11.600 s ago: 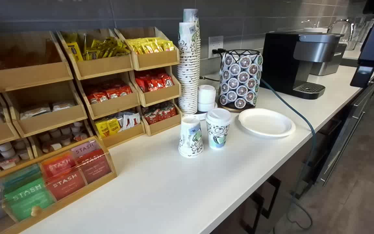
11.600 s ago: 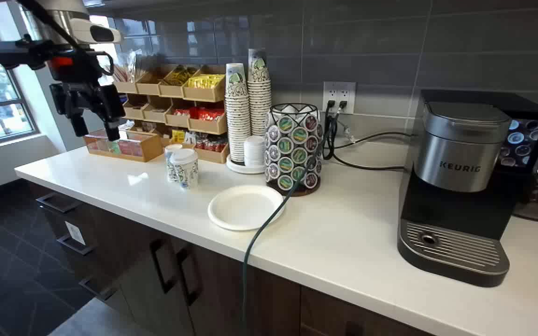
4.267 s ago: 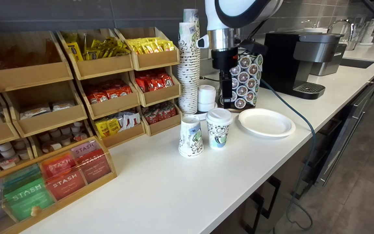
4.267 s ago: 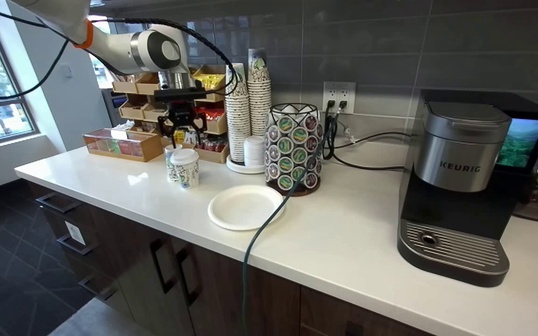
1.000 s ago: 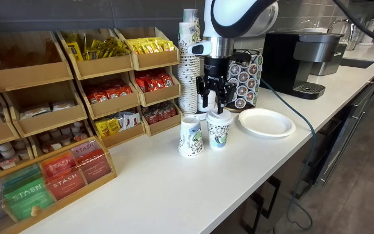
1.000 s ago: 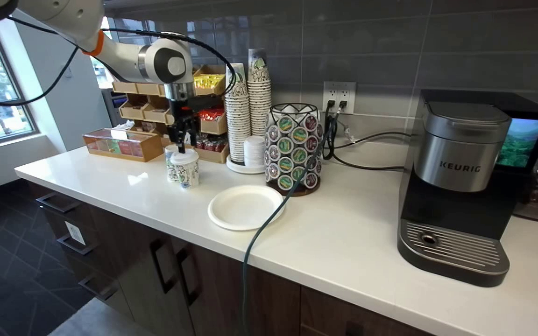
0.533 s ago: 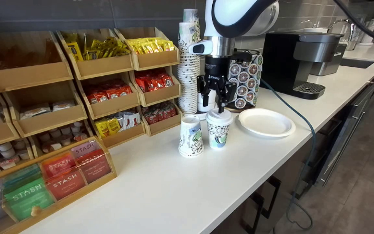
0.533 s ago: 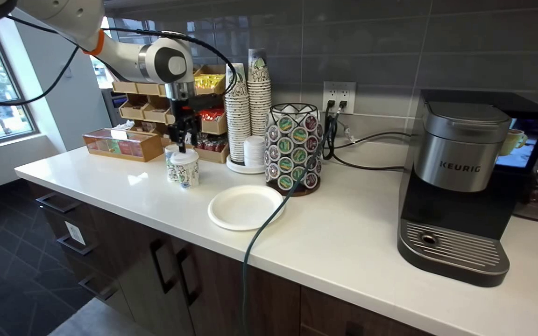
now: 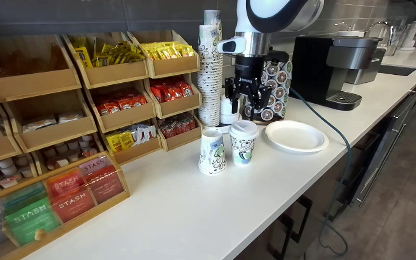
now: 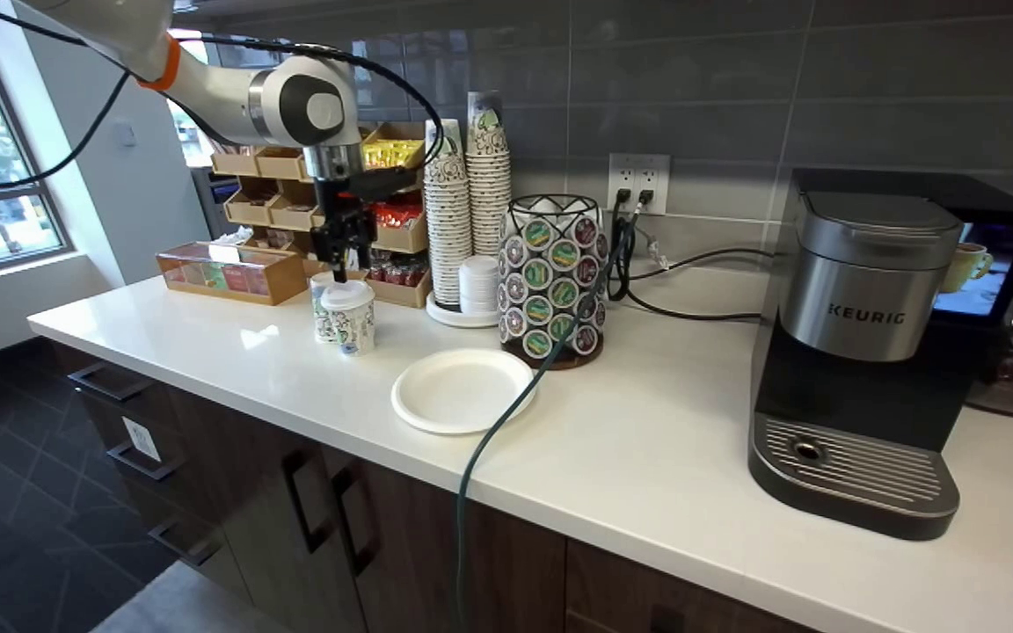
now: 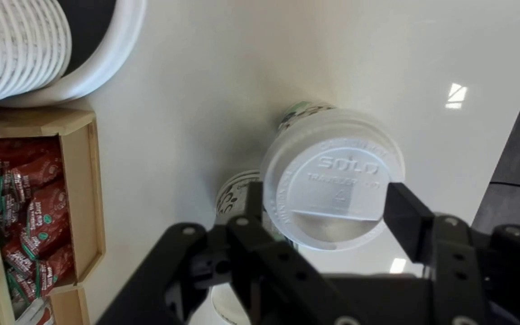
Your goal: Secure the lid on the cup
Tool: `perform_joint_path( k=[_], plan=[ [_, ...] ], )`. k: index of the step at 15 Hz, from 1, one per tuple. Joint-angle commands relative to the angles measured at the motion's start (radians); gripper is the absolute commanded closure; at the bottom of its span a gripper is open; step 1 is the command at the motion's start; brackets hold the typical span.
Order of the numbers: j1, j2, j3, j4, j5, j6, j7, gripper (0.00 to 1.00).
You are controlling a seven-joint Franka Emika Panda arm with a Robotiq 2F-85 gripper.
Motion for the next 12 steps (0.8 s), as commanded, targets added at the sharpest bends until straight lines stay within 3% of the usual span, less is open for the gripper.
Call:
perform_joint_path(
  k=[1,12],
  plan=[
    [-0.010,-0.055,0.001,-0.096,0.018,0.039,-0.026,0.28],
    [-0.005,-0.046,0.008,-0.148,0.017,0.169,-0.034,0.29]
  ],
)
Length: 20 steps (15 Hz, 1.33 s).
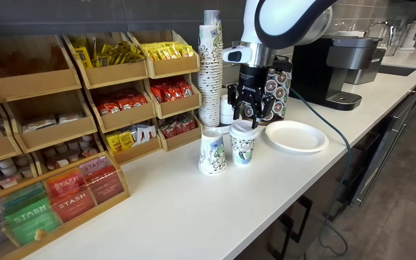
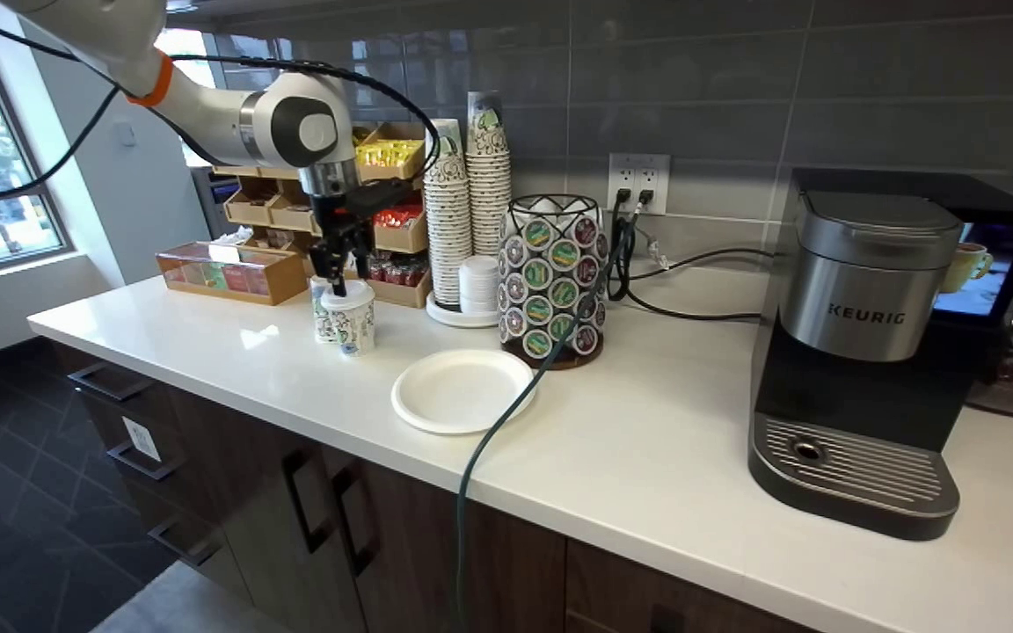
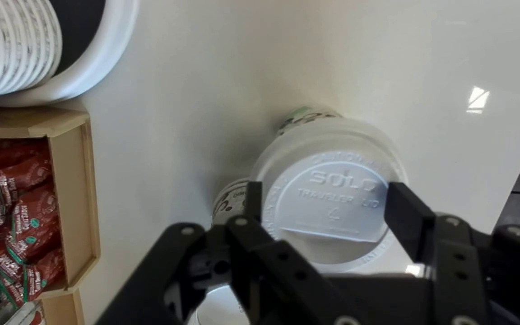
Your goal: Secure the lid on the cup
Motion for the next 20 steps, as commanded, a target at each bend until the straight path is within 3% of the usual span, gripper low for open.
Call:
perform_joint_path(
  k=[1,14,20],
  plan=[
    [-0.001,-0.014,0.008,-0.028,0.015,0.026,-0.024,0.29],
    [0.009,0.059,0.008,0.047,-0.001,-0.036,-0.042,0.26],
    [0.013,0.129,0.004,0.136,-0.011,-0.146,-0.060,0.27]
  ],
)
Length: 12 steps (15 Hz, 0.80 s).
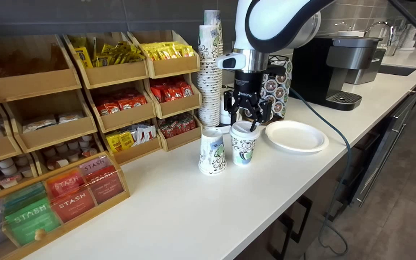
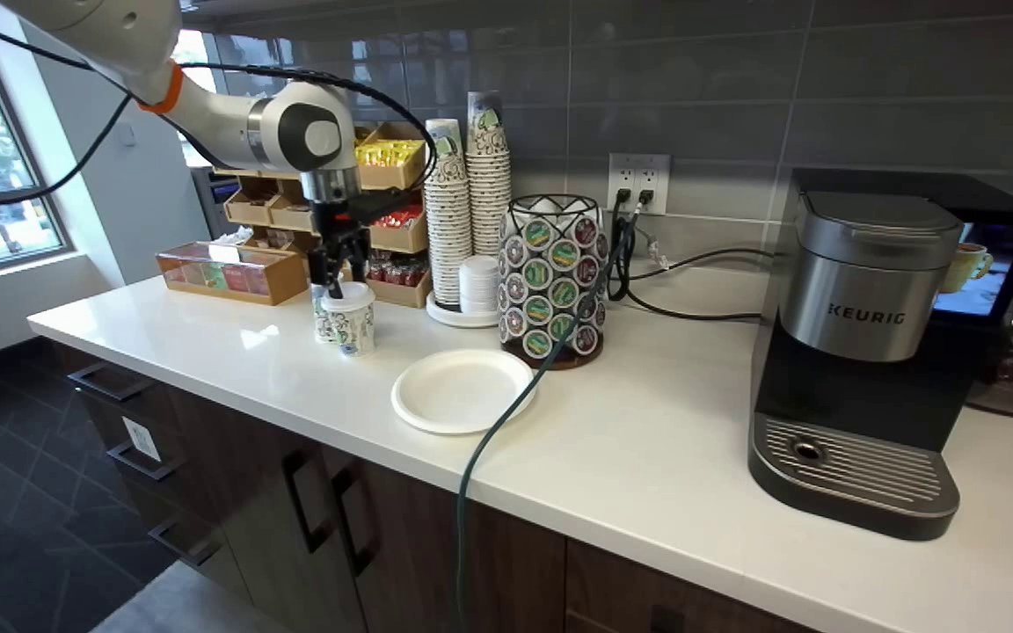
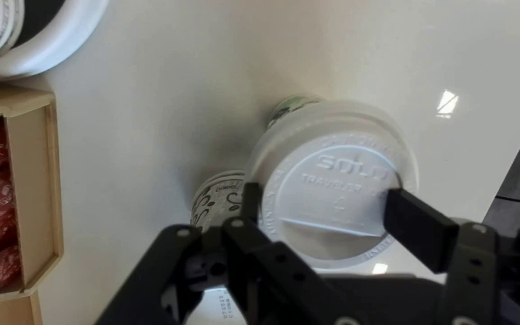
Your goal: Secure the lid on the cup
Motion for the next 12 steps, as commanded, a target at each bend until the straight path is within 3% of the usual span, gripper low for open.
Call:
perform_joint_path(
  k=[1,12],
  plan=[
    [0.005,0.076,-0.002,0.078,-0.008,-0.074,-0.023,0.28],
    [0.020,0.033,0.001,0.115,-0.016,-0.118,-0.029,0.20]
  ],
)
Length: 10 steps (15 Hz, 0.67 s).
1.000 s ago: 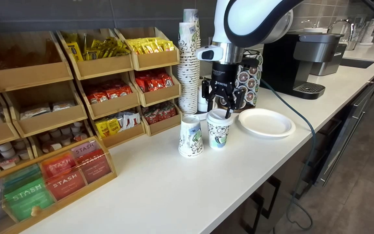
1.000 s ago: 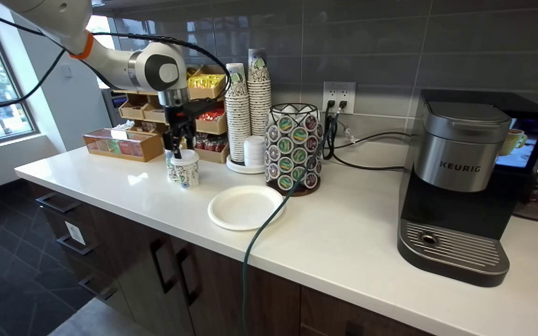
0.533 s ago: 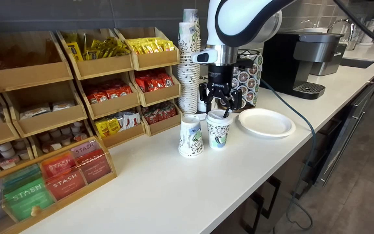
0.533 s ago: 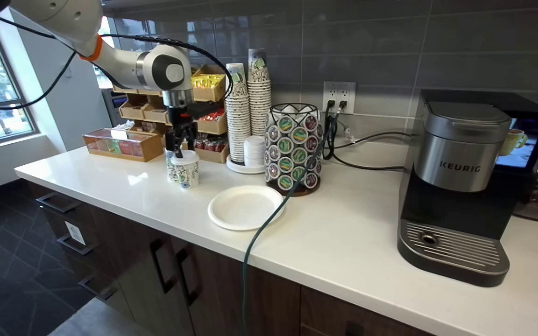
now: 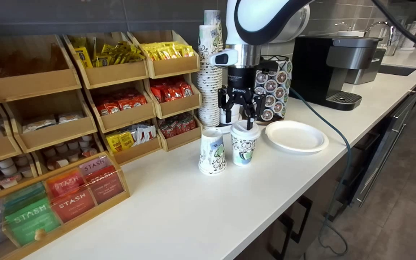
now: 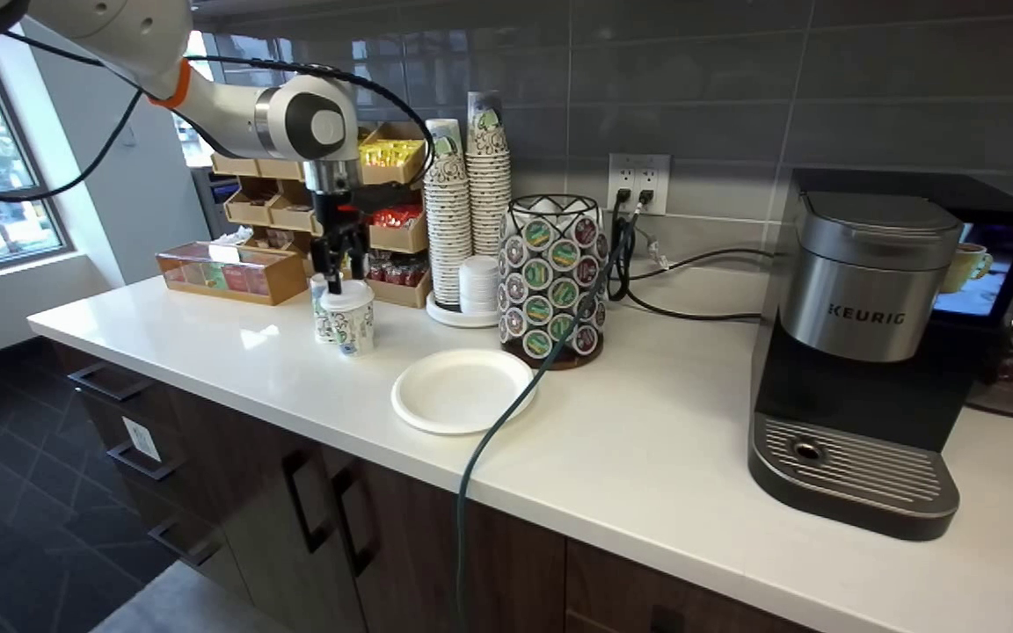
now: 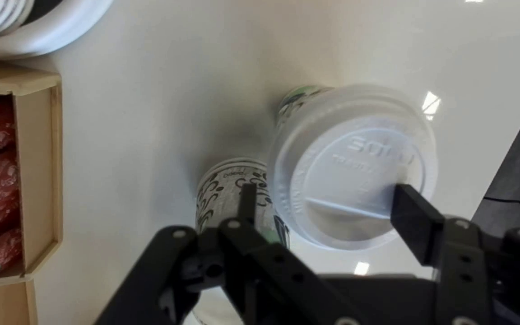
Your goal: Secure the lid on the cup
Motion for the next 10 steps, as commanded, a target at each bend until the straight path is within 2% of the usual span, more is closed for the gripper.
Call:
perform_joint_path(
  k=[1,7,10],
  plan=[
    [0.006,-0.020,-0.002,-0.001,-0.011,-0.015,-0.010,0.19],
    [0.004,-0.040,-0.007,0.002,-0.007,-0.041,-0.005,0.11],
    [0.007,-0.034,-0.013,0.004,-0.012,-0.057,0.007,0.15]
  ],
)
